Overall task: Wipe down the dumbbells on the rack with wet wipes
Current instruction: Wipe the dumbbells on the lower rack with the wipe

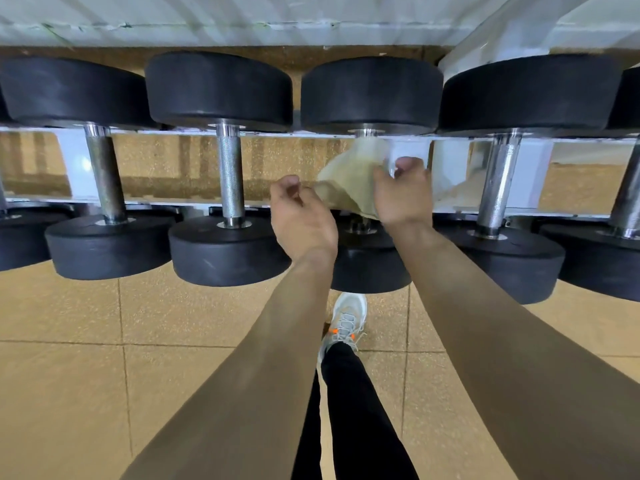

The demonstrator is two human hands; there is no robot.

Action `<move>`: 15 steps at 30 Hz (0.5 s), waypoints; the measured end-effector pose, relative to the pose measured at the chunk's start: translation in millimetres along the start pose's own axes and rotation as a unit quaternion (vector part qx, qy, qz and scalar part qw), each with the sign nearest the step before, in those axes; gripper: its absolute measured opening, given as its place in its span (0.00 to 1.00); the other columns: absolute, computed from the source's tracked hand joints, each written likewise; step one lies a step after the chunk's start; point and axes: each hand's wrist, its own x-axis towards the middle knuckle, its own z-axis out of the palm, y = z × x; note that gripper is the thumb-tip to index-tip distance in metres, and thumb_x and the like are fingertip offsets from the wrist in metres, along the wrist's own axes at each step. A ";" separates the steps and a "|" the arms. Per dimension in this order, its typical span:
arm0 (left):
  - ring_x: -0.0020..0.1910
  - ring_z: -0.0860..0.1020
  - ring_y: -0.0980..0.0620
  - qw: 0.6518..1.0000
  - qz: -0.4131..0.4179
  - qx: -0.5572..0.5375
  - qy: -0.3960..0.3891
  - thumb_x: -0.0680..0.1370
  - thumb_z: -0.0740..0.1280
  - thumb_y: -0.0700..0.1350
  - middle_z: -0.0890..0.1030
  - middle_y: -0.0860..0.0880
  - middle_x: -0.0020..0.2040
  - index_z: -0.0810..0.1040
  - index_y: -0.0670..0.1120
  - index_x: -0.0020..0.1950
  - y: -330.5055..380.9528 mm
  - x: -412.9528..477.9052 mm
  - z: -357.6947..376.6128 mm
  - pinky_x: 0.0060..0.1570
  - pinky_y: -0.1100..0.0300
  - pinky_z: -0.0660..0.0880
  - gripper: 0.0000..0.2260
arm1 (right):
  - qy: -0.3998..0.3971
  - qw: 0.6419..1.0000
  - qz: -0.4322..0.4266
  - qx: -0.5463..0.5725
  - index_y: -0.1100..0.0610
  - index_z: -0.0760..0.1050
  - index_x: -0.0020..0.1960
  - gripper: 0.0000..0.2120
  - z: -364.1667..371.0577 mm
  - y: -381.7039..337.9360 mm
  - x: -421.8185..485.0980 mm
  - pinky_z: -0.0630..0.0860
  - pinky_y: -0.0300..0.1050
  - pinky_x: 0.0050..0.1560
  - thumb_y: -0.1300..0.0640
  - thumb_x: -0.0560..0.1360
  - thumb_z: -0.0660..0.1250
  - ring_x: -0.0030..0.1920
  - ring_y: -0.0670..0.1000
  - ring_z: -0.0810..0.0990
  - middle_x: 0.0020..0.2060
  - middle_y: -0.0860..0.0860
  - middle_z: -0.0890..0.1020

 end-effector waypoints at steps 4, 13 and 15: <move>0.54 0.77 0.54 0.999 0.053 0.005 0.009 0.82 0.60 0.44 0.80 0.52 0.57 0.75 0.48 0.62 -6.2 -6.0 9.1 0.49 0.68 0.67 0.10 | -0.136 0.988 0.052 0.054 0.58 0.63 0.63 0.24 36.9 -20.1 5.6 0.71 0.41 0.46 0.49 0.76 0.70 0.52 0.52 0.78 0.54 0.52 0.77; 0.44 0.77 0.55 1.000 0.022 -0.019 -0.006 0.79 0.56 0.51 0.80 0.53 0.47 0.73 0.52 0.51 -7.0 -5.2 11.8 0.46 0.62 0.69 0.07 | -0.249 0.922 0.106 0.276 0.57 0.79 0.46 0.04 33.0 -19.2 49.1 0.82 0.45 0.37 0.58 0.75 0.73 0.38 0.52 0.84 0.36 0.51 0.84; 0.43 0.75 0.59 0.999 0.024 -0.015 -0.022 0.78 0.55 0.52 0.79 0.53 0.48 0.73 0.51 0.52 -7.5 -5.8 11.6 0.41 0.70 0.67 0.10 | -0.302 0.880 0.148 0.336 0.59 0.79 0.47 0.06 28.7 -19.1 53.3 0.80 0.45 0.33 0.56 0.76 0.72 0.32 0.51 0.83 0.31 0.50 0.82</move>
